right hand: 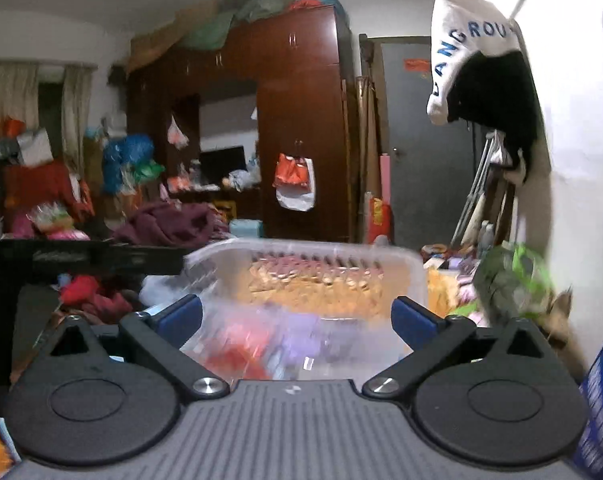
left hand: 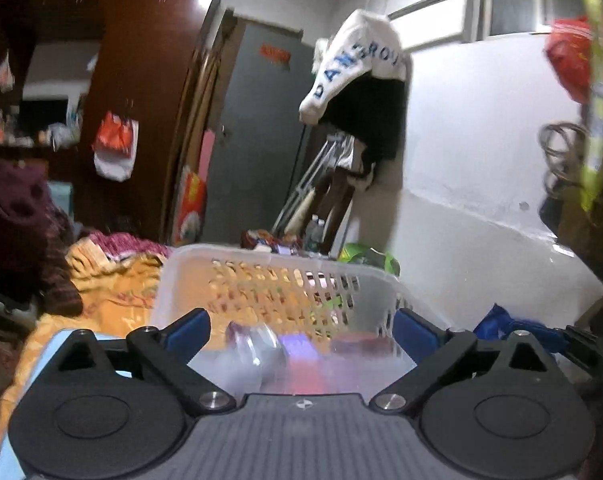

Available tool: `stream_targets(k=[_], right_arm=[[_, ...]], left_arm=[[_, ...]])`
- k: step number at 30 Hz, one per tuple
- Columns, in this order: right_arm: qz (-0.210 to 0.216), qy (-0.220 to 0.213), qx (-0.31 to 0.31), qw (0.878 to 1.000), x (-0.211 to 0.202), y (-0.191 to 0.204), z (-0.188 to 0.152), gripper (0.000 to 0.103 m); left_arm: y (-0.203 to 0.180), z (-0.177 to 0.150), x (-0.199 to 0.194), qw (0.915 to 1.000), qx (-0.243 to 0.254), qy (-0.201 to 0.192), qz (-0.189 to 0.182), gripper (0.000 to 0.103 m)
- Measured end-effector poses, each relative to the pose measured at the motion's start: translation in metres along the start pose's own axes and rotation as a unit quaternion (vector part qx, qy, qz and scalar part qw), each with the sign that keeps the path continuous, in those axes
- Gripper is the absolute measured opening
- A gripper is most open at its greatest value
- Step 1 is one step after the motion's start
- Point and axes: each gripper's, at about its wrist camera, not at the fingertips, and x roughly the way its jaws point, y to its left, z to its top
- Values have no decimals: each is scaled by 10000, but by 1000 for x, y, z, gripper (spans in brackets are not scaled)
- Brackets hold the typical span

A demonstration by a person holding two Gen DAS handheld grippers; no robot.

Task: Organize objects
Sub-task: 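Lift both items over the basket and open both grippers, then grasp a purple-and-white box with the left gripper while the right grasps a wrapped dark pack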

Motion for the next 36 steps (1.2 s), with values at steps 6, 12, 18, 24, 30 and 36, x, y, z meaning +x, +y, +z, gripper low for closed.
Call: stream_targets(k=[6, 12, 18, 24, 30, 36], right_arm=[[3, 87, 1053, 9944, -18, -36, -67, 103], [-16, 15, 1045, 9945, -15, -29, -64, 103], [151, 210, 32, 9997, 3, 10, -65, 103], [33, 513, -715, 9961, 27, 42, -70, 96], [-265, 360, -1169, 9921, 2, 58, -84, 76], [-252, 320, -888, 9952, -36, 54, -100, 95]], left_arm=[[-34, -103, -32, 9961, 424, 744, -194, 99], [-68, -142, -1, 9875, 968, 1207, 297, 93], [-45, -142, -22, 9933, 670, 938, 86, 84], [-8, -142, -48, 9970, 371, 655, 201, 84], [10, -145, -46, 9977, 190, 611, 210, 84], [6, -151, -51, 9980, 270, 540, 186, 84]])
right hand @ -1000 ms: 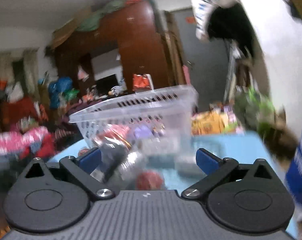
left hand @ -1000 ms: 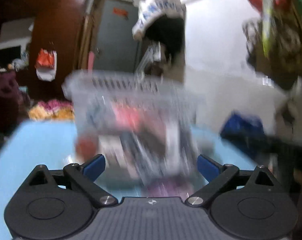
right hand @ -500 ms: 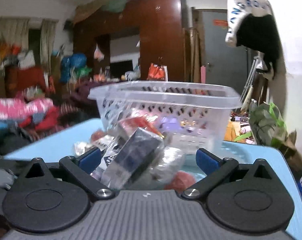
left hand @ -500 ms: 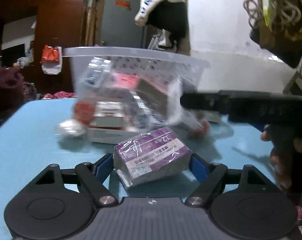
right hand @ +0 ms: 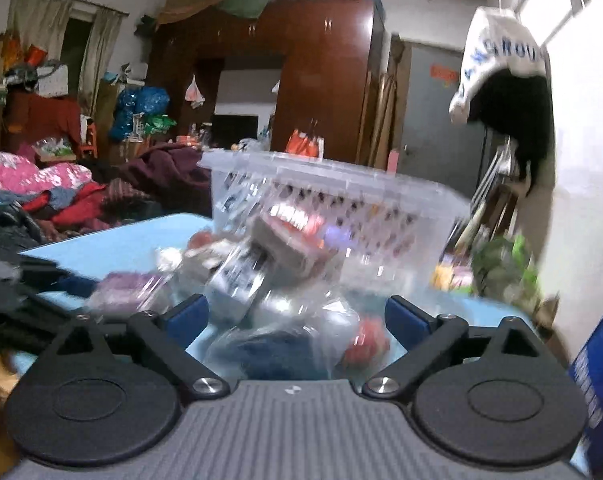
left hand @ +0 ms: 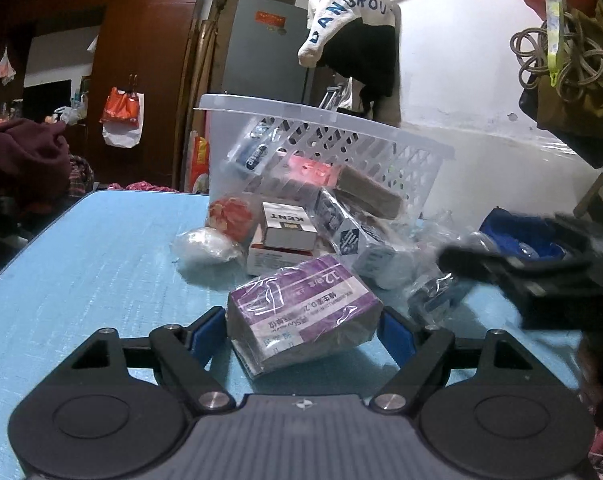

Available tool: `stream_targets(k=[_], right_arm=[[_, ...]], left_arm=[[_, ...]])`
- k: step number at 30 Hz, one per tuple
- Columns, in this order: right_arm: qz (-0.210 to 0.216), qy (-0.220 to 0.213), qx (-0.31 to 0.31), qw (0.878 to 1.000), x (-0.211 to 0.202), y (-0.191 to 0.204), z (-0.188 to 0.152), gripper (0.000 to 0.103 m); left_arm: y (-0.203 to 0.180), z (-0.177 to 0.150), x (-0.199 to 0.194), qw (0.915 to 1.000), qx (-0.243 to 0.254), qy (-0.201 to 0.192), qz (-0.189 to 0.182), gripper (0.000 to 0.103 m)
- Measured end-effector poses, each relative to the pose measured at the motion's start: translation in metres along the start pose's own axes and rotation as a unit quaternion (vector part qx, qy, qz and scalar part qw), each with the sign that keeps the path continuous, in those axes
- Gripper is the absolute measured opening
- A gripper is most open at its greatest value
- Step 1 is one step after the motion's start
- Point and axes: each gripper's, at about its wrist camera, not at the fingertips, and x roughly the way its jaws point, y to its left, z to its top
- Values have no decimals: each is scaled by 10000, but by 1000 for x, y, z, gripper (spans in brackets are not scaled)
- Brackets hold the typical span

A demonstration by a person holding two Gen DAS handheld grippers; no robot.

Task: Organize objects
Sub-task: 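Grasp a purple-and-white box with the left gripper while the right grasps a wrapped dark pack, then carry both items over the basket and release them inside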

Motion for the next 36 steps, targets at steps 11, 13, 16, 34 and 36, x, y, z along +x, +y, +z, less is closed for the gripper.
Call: stream_targets(k=[11, 13, 16, 34, 36], right_arm=[[272, 752, 303, 9963, 15, -3, -19, 78], [261, 708, 334, 9966, 13, -5, -20, 73], [239, 592, 418, 9971, 3, -5, -24, 66], [258, -1082, 639, 9917, -21, -47, 69, 64], [43, -1022, 324, 9942, 8, -55, 109, 64]], left_arm=[[2, -1, -1, 10000, -6, -49, -11, 84], [2, -1, -2, 10000, -4, -71, -17, 84], [2, -3, -5, 9998, 26, -199, -59, 84], [-7, 78, -24, 9894, 260, -1235, -722, 84], [-5, 126, -10, 9896, 159, -1200, -771, 84]])
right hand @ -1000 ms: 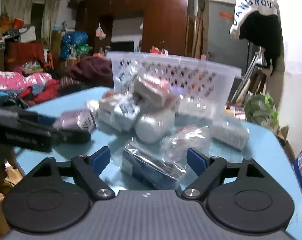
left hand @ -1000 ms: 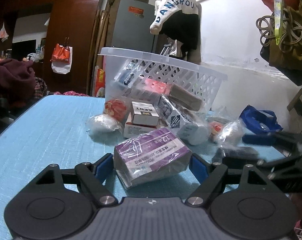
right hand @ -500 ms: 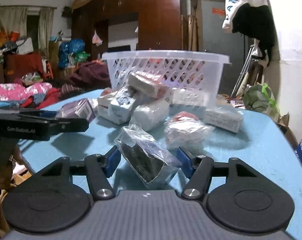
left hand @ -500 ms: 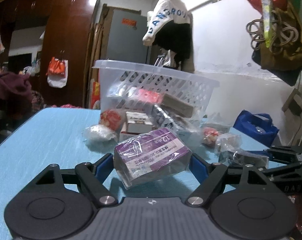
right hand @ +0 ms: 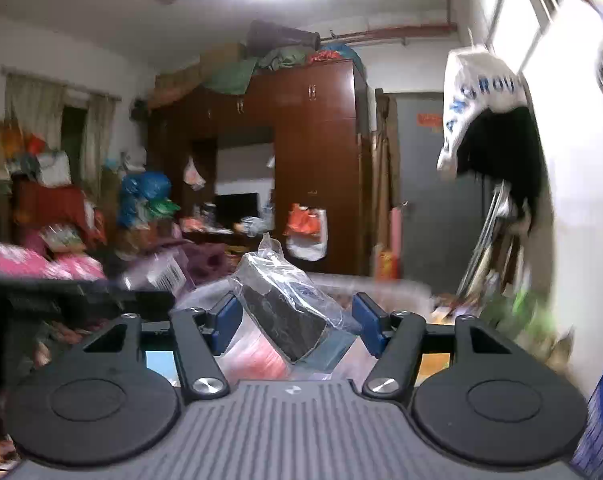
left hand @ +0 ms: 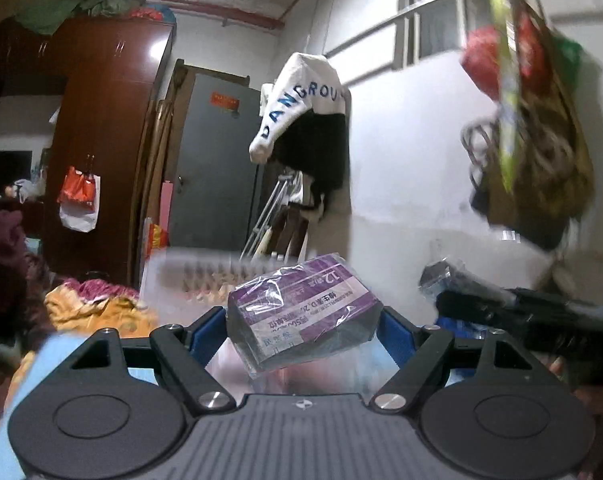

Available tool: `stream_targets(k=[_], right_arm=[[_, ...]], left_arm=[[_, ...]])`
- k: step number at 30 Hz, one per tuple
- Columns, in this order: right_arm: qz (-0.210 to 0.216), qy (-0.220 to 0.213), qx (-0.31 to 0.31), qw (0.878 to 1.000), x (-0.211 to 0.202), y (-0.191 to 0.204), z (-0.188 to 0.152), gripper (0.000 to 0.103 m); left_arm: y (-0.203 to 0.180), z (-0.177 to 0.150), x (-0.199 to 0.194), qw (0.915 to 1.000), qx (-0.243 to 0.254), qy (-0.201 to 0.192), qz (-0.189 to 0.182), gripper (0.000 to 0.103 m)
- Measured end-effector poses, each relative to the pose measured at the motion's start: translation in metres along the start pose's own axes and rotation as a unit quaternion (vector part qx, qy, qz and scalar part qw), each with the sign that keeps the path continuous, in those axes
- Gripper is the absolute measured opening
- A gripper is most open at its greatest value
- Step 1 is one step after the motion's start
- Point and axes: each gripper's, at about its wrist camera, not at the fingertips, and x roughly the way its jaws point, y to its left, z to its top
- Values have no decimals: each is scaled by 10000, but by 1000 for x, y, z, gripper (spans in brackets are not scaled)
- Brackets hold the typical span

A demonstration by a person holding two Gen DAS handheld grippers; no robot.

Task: Organize objects
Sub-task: 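Carry both items over the basket and release them inside, then grasp a red-topped dark box with the left gripper while the right grasps a clear-wrapped dark pack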

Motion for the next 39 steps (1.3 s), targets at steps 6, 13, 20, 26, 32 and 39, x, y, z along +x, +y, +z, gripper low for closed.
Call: stream_targets(k=[6, 13, 20, 26, 32, 39], right_arm=[[-93, 820, -189, 9964, 92, -16, 21, 68], [-210, 340, -50, 9992, 50, -10, 2, 103], [-87, 1179, 544, 9915, 3, -9, -71, 103], [83, 1769, 1083, 9782, 16, -15, -101, 103], [-29, 2060, 780, 9754, 24, -2, -104, 94], [-34, 2106, 676, 9752, 18, -1, -113, 65]], left_arm=[[24, 56, 98, 9951, -401, 881, 211, 85], [26, 38, 98, 9944, -204, 836, 609, 103], [4, -6, 41, 9964, 7, 750, 391, 103], [-32, -39, 74, 9893, 523, 1254, 536, 103], [-49, -53, 99, 9793, 943, 1539, 914, 100], [-51, -58, 97, 9771, 1032, 1595, 958, 68]])
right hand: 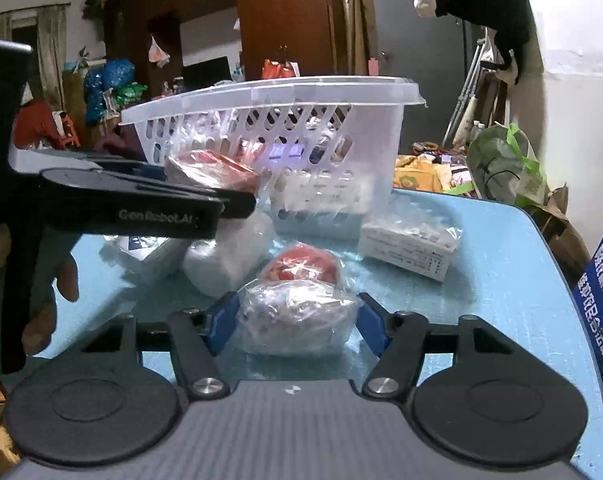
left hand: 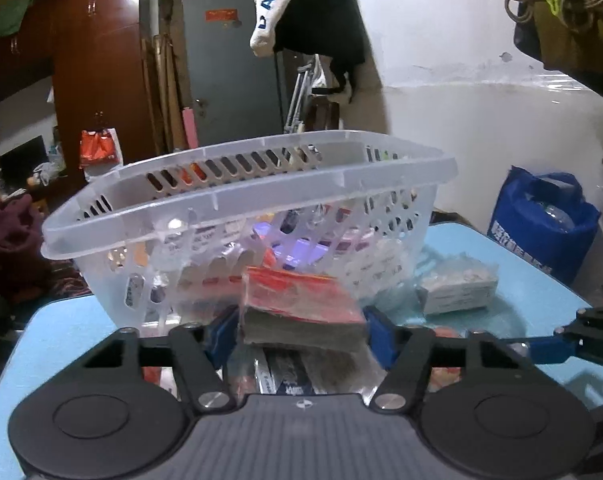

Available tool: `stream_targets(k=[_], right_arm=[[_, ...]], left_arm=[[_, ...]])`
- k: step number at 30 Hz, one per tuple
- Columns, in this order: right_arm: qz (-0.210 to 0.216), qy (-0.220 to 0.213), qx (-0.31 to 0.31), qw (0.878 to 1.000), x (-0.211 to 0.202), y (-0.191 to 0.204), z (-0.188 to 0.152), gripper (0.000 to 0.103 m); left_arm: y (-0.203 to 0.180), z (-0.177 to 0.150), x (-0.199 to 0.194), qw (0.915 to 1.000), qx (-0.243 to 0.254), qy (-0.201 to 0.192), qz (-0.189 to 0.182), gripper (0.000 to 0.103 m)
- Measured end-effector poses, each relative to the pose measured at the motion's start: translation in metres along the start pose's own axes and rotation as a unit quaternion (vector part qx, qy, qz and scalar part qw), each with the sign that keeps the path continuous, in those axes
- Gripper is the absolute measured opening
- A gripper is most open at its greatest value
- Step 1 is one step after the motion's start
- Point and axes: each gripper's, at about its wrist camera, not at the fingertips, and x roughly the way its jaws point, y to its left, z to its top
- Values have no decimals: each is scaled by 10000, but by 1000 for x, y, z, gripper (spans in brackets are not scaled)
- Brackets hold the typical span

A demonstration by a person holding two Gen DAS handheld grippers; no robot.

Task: Organize objects
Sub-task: 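Grasp a red-topped dark box with the left gripper while the right grasps a clear-wrapped dark pack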

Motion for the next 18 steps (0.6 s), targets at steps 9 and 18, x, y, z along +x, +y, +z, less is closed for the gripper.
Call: stream_targets(k=[9, 18], right_arm=[[64, -526, -71, 9986, -15, 3, -4, 62], [307, -1277, 169, 9912, -34, -6, -12, 62]], left_arm=[[26, -31, -46, 9935, -464, -914, -494, 68], [72, -49, -67, 9725, -1333, -1604, -1038, 68]])
